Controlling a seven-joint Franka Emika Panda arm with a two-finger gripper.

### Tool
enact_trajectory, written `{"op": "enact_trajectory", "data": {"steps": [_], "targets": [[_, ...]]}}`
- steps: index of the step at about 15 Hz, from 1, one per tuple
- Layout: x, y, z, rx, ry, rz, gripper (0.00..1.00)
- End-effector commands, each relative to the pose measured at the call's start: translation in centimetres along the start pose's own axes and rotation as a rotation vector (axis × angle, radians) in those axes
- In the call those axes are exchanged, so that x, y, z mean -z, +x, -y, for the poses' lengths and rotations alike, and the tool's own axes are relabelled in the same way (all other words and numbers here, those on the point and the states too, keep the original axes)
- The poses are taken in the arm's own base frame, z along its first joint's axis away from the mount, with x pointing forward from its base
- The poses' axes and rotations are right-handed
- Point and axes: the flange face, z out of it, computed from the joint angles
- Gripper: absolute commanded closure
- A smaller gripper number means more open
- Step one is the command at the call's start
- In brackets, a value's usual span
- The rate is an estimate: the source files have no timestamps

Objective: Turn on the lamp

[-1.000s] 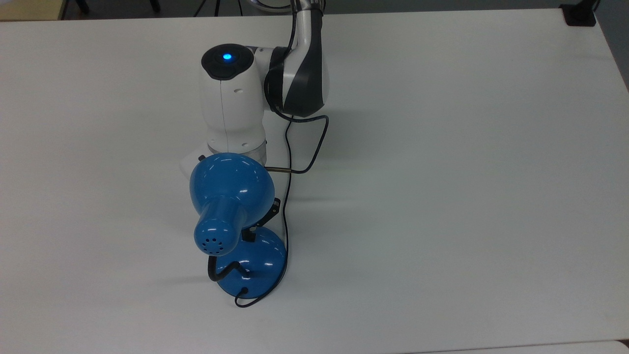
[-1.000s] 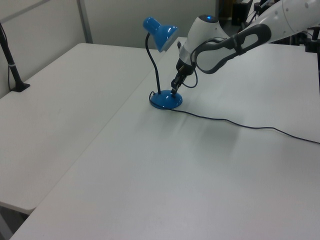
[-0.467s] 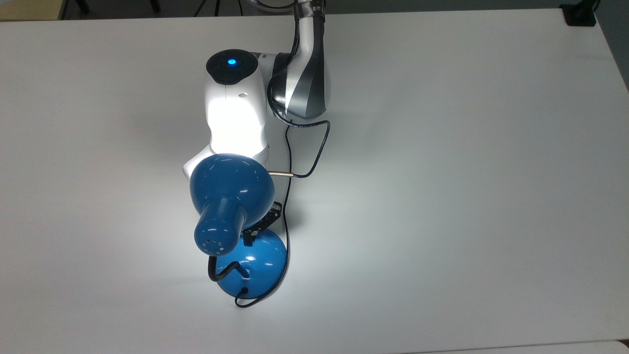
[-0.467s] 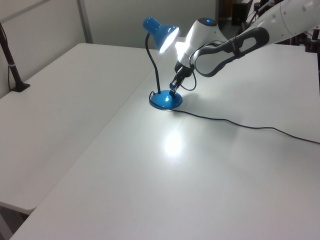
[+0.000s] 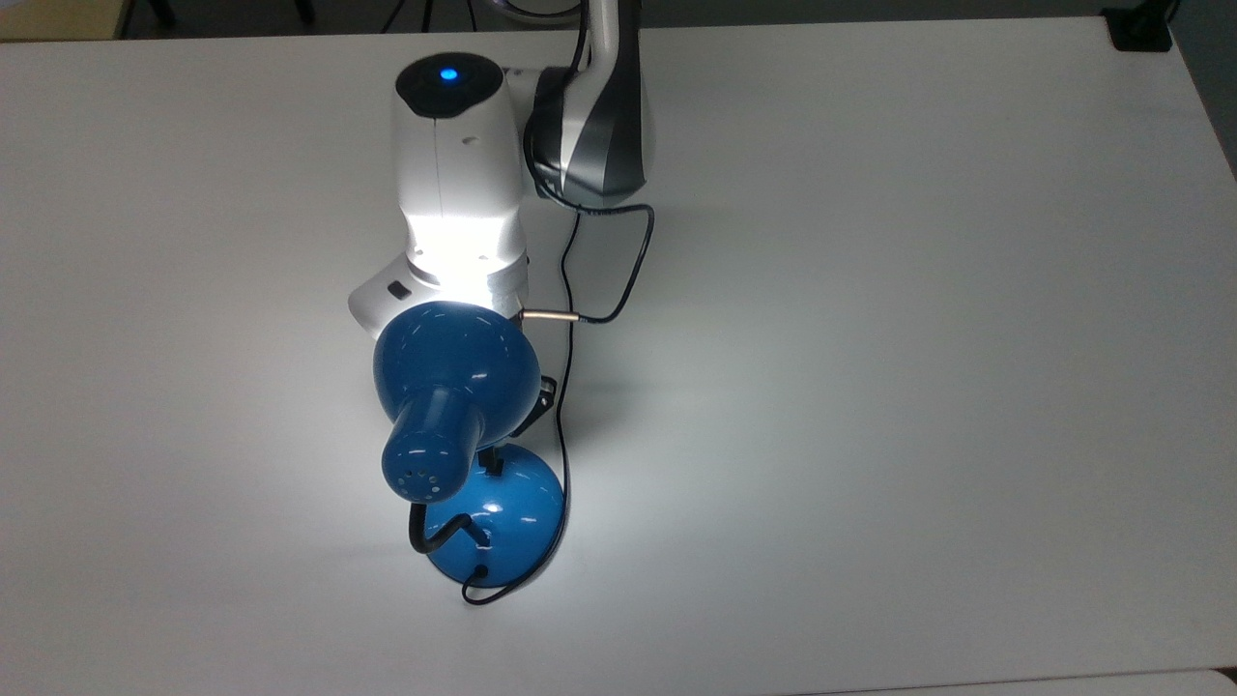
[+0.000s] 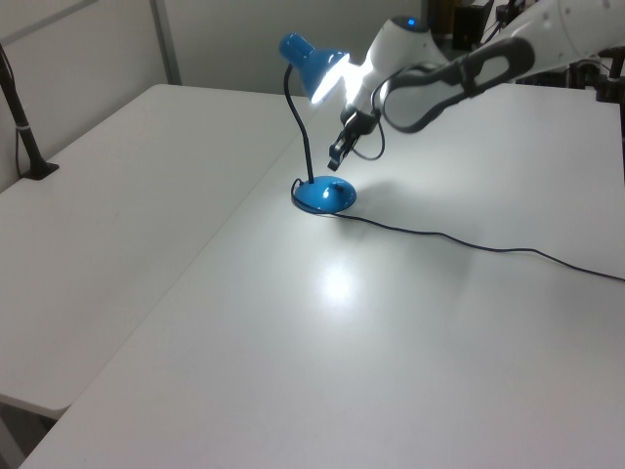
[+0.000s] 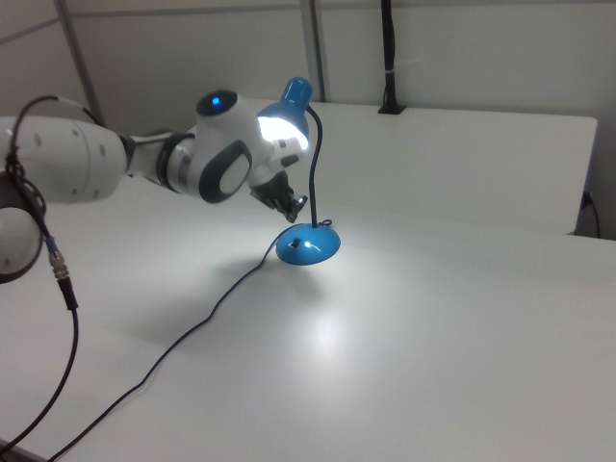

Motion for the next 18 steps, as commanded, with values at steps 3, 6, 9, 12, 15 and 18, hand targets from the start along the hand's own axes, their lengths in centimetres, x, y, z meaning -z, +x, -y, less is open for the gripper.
{"op": "enact_trajectory", "data": {"steps": [3, 6, 9, 12, 15, 18], "targets": [[12.7, -2.7, -2.3, -0.001, 0.019, 0.32, 0.83], [17.0, -3.7, -4.5, -0.013, 0.006, 0.415, 0.37], [20.4, -4.4, -6.8, -0.025, -0.01, 0.455, 0.0], [22.0, -4.9, -7.3, -0.033, -0.021, 0.502, 0.0], [23.1, -4.8, -8.0, -0.044, -0.023, 0.51, 0.0], [23.5, -4.7, -8.2, -0.049, -0.022, 0.506, 0.0]]}}
